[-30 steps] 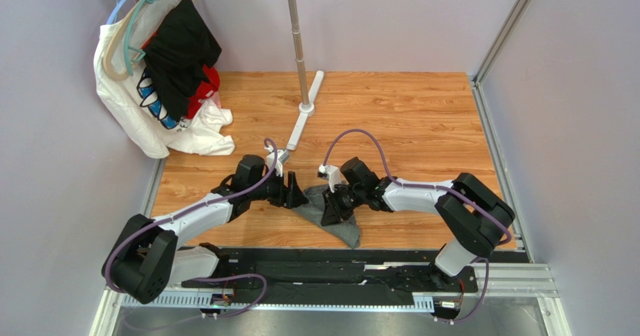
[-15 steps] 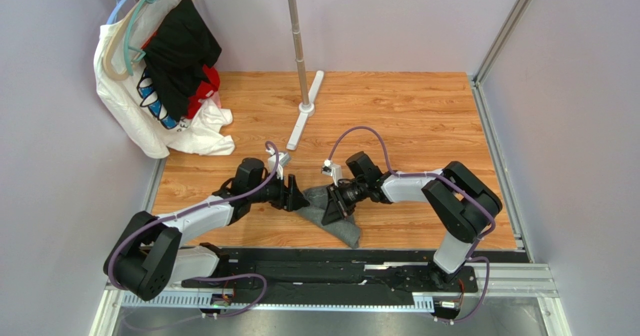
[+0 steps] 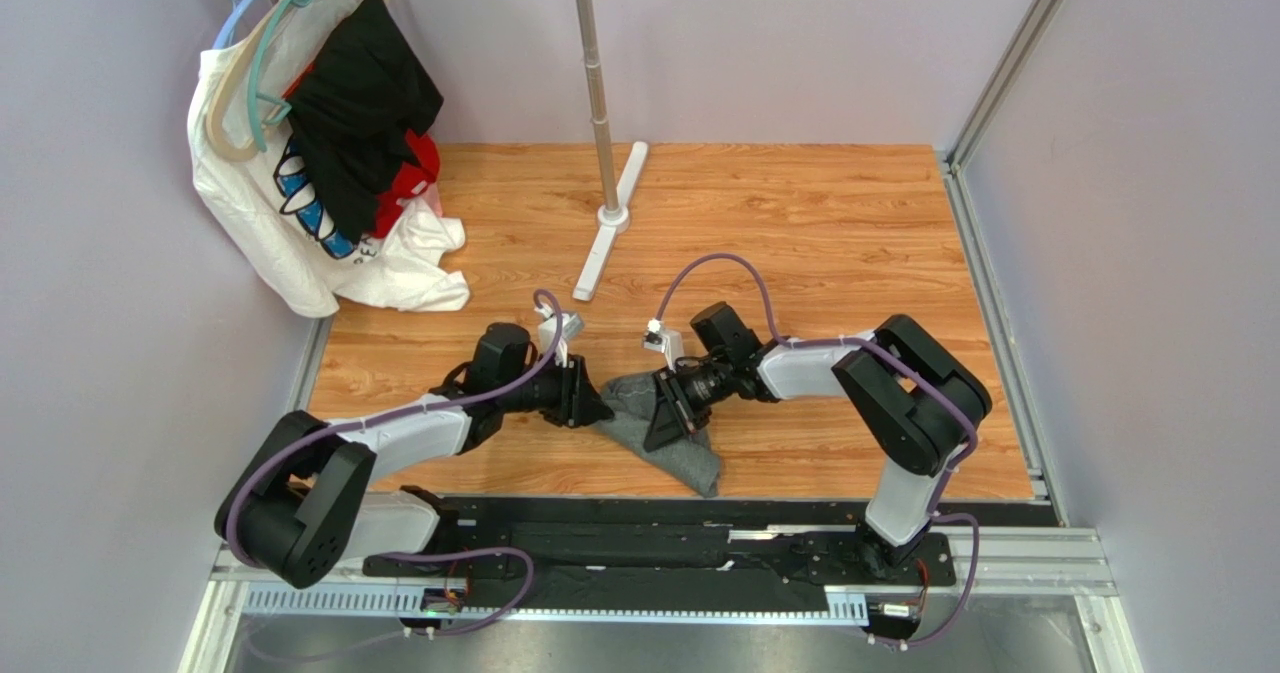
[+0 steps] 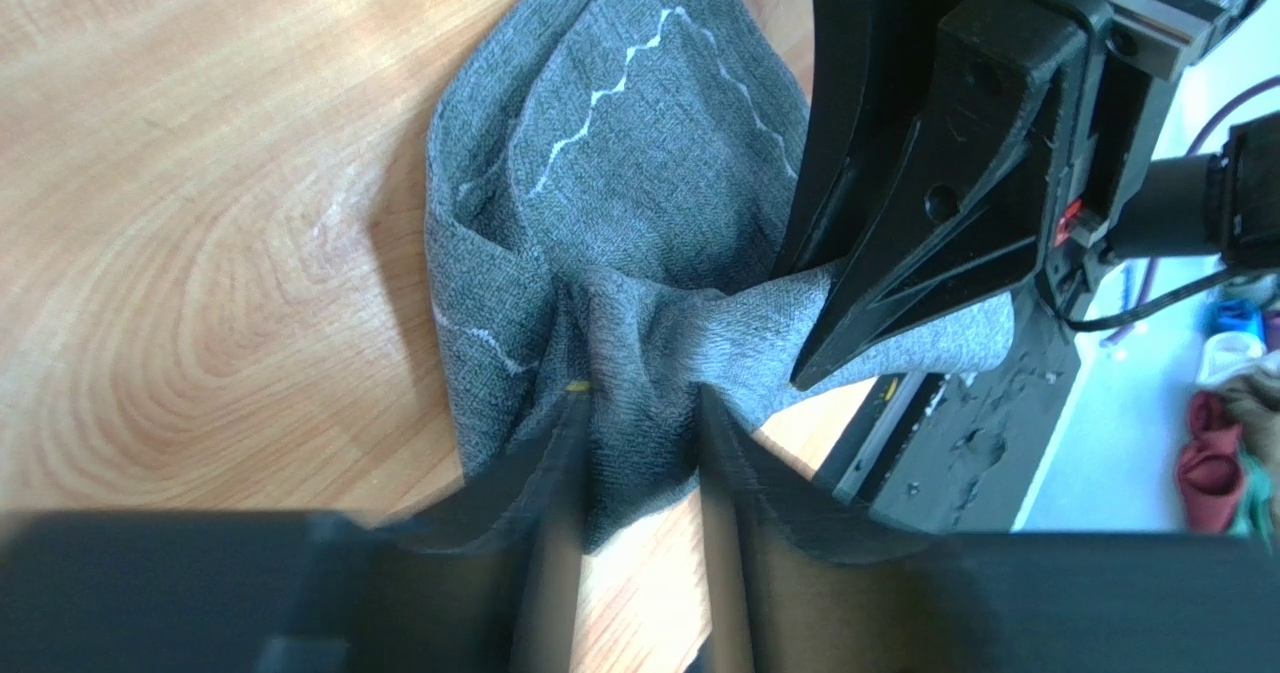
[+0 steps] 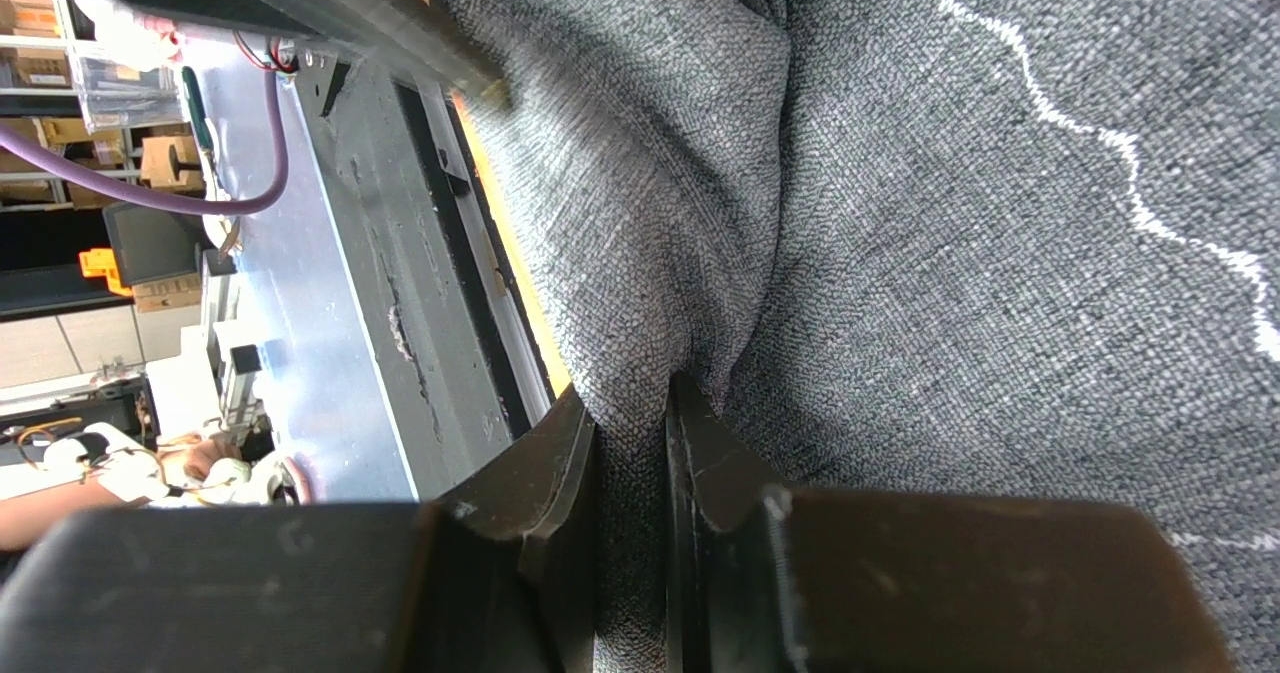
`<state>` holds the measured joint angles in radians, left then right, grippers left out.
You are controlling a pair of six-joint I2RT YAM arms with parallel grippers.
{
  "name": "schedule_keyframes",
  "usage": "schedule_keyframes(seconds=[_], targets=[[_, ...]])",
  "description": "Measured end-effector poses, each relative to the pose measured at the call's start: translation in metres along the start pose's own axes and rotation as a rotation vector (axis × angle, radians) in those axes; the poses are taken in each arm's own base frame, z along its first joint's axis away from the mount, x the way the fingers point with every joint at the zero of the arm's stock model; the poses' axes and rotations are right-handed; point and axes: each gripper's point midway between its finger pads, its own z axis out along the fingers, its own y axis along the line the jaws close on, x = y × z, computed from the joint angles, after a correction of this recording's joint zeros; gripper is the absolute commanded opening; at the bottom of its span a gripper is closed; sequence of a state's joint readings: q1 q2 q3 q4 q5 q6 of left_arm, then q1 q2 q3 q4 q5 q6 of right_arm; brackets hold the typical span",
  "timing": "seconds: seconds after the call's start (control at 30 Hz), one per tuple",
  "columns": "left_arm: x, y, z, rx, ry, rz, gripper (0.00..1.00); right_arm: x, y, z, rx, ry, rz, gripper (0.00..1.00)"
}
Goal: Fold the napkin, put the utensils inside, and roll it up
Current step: Roll the napkin with the utensil
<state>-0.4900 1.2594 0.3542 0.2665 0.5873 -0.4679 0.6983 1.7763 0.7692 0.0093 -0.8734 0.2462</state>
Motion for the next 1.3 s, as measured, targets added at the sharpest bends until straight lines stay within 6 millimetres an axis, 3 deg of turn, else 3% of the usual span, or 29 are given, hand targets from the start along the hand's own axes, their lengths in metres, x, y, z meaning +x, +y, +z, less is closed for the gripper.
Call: schedule_keyframes(seconds=[0.1, 0.13, 0.2, 0.23, 0.3, 0.57, 1.07, 1.3], targets=[[0.002, 0.001, 0.003, 0.003, 0.010, -0.013, 0.04, 0.000, 0.000, 0.000, 0.001, 0.004, 0.005, 0.11], [0.004, 0.002, 0.003, 0.001, 0.014, -0.017, 0.01, 0.000, 0.000, 0.000, 0.001, 0.004, 0.005, 0.20], [0.004, 0.004, 0.004, -0.010, 0.017, -0.032, 0.00, 0.000, 0.000, 0.000, 0.003, 0.005, 0.007, 0.30], [0.004, 0.005, 0.004, -0.017, 0.020, -0.038, 0.00, 0.000, 0.000, 0.000, 0.005, 0.006, 0.008, 0.42], [0.004, 0.006, 0.004, -0.032, 0.028, -0.047, 0.00, 0.000, -0.003, 0.000, 0.020, 0.008, 0.012, 0.47], [0.006, 0.012, 0.011, -0.064, 0.103, -0.093, 0.00, -0.001, -0.002, -0.015, 0.118, -0.004, 0.014, 0.54], [-0.001, 0.012, 0.022, -0.058, 0.175, -0.122, 0.00, -0.031, 0.007, -0.078, 0.463, -0.191, -0.138, 0.57], [-0.003, 0.012, 0.025, -0.061, 0.196, -0.135, 0.00, -0.022, 0.034, -0.061, 0.564, -0.187, -0.309, 0.57]])
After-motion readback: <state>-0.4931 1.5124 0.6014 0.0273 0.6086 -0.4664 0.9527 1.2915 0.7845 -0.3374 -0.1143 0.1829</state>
